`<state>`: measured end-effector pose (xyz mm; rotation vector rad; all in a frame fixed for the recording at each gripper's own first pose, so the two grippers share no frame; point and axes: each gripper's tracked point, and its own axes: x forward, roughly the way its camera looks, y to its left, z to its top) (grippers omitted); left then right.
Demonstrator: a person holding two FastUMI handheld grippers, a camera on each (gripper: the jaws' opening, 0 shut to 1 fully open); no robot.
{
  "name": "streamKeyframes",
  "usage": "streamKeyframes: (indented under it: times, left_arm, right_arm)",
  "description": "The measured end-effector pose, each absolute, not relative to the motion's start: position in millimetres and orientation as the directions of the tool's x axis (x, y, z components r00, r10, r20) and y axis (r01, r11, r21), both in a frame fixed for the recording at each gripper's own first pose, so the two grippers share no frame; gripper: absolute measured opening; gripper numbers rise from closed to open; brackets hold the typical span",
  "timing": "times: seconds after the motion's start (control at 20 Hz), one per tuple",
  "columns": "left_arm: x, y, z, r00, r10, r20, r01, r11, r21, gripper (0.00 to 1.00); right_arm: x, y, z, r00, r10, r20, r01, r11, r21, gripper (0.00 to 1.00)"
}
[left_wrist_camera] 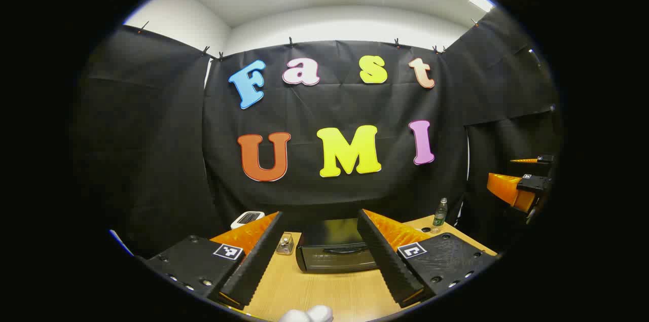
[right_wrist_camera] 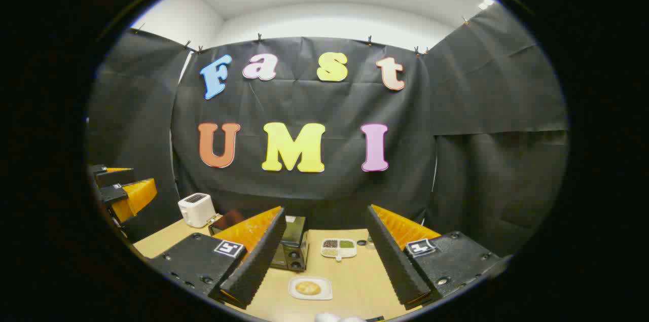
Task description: Open the electric oven with the left hand, put the food in, and close the electric oven.
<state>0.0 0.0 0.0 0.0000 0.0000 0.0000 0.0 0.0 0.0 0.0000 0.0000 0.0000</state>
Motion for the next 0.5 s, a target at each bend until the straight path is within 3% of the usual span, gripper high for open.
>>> streamKeyframes:
  times: [0.1, 0.2, 0.25, 0.35, 0.5]
  left_arm:
    - [0.5, 0.9, -1.3, 1.000, 0.002, 0.003, -0.002, 1.000, 0.003, 0.95]
    - [1.5, 1.4, -2.2, 1.000, 0.005, 0.003, -0.005, 1.000, 0.005, 0.88]
    - [1.9, 1.2, -1.2, 1.000, 0.007, 0.001, -0.007, 1.000, 0.007, 1.00]
    - [3.0, 2.9, -3.0, 1.000, 0.011, 0.000, -0.011, 1.000, 0.008, 0.88]
    - [4.6, 4.3, -5.0, 1.000, 0.021, -0.001, -0.021, 1.000, 0.017, 0.88]
  right_arm:
    - [0.4, 1.6, -0.7, 1.000, 0.005, 0.000, -0.005, 1.000, 0.006, 1.00]
    - [1.3, 1.6, -1.1, 1.000, 0.006, 0.000, -0.006, 1.000, 0.007, 1.00]
    - [2.2, 0.4, -2.0, 1.000, 0.003, -0.005, -0.003, 1.000, 0.003, 1.00]
    - [4.0, 0.1, -1.8, 1.000, 0.002, -0.005, -0.002, 1.000, 0.005, 1.00]
    - [3.4, 0.0, -3.1, 1.000, 0.005, -0.002, -0.004, 1.000, 0.010, 1.00]
